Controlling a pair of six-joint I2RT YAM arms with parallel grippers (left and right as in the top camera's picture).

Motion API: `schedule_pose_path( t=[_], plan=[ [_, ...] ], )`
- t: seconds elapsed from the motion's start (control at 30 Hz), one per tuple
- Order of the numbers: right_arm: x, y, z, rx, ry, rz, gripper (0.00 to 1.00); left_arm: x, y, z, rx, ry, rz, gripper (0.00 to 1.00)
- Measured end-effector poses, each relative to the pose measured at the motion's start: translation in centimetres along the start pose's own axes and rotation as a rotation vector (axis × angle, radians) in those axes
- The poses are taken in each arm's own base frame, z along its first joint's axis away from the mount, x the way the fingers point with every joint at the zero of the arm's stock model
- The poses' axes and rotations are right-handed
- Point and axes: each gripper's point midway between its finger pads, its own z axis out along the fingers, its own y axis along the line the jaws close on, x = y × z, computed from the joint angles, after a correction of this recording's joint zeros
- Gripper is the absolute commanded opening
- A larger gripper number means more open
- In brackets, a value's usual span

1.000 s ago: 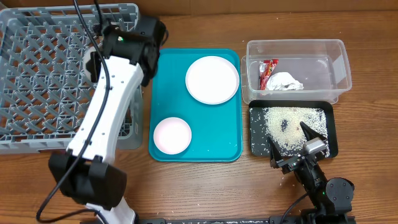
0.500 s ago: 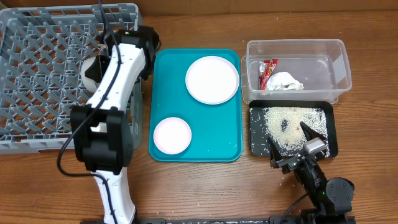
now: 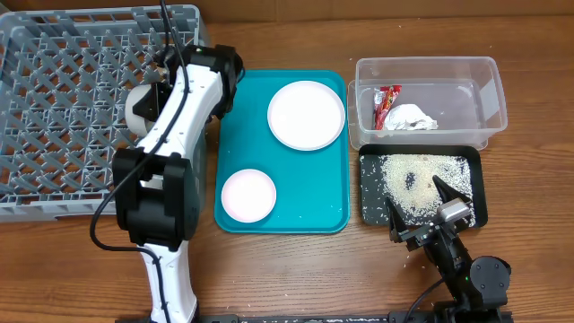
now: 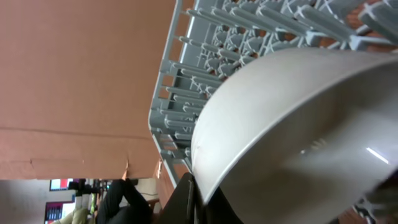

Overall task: Sort waste into correct bins and load items into the dishwasher
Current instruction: 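Carry the teal bowl to the rack and set it in with the left gripper, then reach the left gripper to the pink bowl and grasp its rim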

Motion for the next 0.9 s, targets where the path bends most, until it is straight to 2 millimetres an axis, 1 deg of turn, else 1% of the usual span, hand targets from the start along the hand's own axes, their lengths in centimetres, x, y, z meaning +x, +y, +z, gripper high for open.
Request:
schedule_pose_path(
  t=[0.03,0.07,0.1,0.23,0.3,0.43,0.53,0.63,0.73,0.77,0.8,0.83,0.9],
  plan=[
    [0.0,0.0,0.0,0.000,0.000,0.000,1.00,0.1,-0.1,-0.1,0.003,0.003,0.001,0.10],
    [0.0,0.0,0.0,0.001,0.001,0.000,1.00,0.3,0.0,-0.2,0.004,0.006,0.004,0.17],
    [0.0,0.0,0.0,0.000,0.000,0.000,1.00,0.6,-0.1,-0.3,0.010,0.017,0.009,0.26],
    [0.0,0.0,0.0,0.000,0.001,0.000,1.00,2.2,-1.1,-0.8,0.077,0.091,0.029,0.47],
    [0.0,0.0,0.0,0.000,0.001,0.000,0.99,3.0,-1.8,-1.2,0.122,0.133,0.033,0.47],
    [0.0,0.0,0.0,0.000,0.001,0.000,1.00,4.6,-2.8,-2.0,0.217,0.228,0.044,0.54],
    [0.0,0.0,0.0,0.000,0.000,0.000,1.00,5.0,-3.2,-3.4,0.303,0.287,0.035,0.55],
    [0.0,0.0,0.0,0.000,0.000,0.000,1.00,4.4,-4.3,-6.0,0.449,0.312,0.014,0.58],
    [0.0,0.0,0.0,0.000,0.001,0.000,1.00,3.6,-5.3,-9.3,0.611,0.313,0.011,0.58],
    [0.0,0.0,0.0,0.000,0.001,0.000,1.00,3.1,-5.8,-10.8,0.685,0.305,0.009,0.58],
    [0.0,0.0,0.0,0.001,0.001,0.000,1.00,2.9,-6.1,-11.6,0.720,0.298,0.011,0.58],
    [0.0,0.0,0.0,0.000,0.001,0.000,1.00,2.5,-6.7,-12.9,0.785,0.285,0.017,0.56],
    [0.0,0.0,0.0,0.000,0.000,0.000,1.00,2.1,-8.0,-15.4,0.900,0.257,0.045,0.48]
  ],
)
